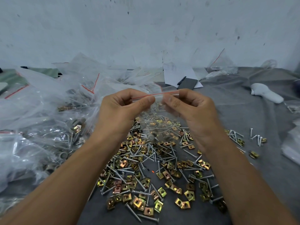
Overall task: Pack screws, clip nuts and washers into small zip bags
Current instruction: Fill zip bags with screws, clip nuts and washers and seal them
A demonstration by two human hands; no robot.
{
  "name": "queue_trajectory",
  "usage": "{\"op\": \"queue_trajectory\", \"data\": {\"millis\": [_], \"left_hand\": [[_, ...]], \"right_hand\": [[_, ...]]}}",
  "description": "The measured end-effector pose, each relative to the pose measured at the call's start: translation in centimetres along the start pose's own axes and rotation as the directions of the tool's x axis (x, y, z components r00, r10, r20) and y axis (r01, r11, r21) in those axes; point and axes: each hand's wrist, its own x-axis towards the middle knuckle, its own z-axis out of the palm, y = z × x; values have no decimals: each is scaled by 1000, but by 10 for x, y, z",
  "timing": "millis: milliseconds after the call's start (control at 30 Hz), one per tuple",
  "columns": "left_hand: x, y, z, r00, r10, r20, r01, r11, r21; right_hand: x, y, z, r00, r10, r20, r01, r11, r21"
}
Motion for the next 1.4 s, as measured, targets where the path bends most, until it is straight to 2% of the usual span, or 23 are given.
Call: {"op": "queue_trajectory", "data": {"millis": [233,500,700,900,1167,1400], "left_hand": [[1,0,0,1000,-9,15,10,999,-39],[2,1,0,1000,-13,10,13,1000,5],[2,3,-4,999,-50,-9,50,998,47],[0,4,0,998,-66,11,66,998,2],[0,3,2,999,-52,-5,51,997,-60],[1,2,1,997,-62,-34,61,997,-44]], "right_hand": [[-1,-2,2,999,-14,-36,14,1000,-2],[-1,-1,3,1000,-20,4,20,1000,-24],[0,-2,-1,999,-31,-40,31,1000,4],[1,0,0,996,-59,-59,60,998,5],[3,5,2,997,-73,-5,73,997,33],[3,8,4,989,-143,-27,142,988,-57]]}}
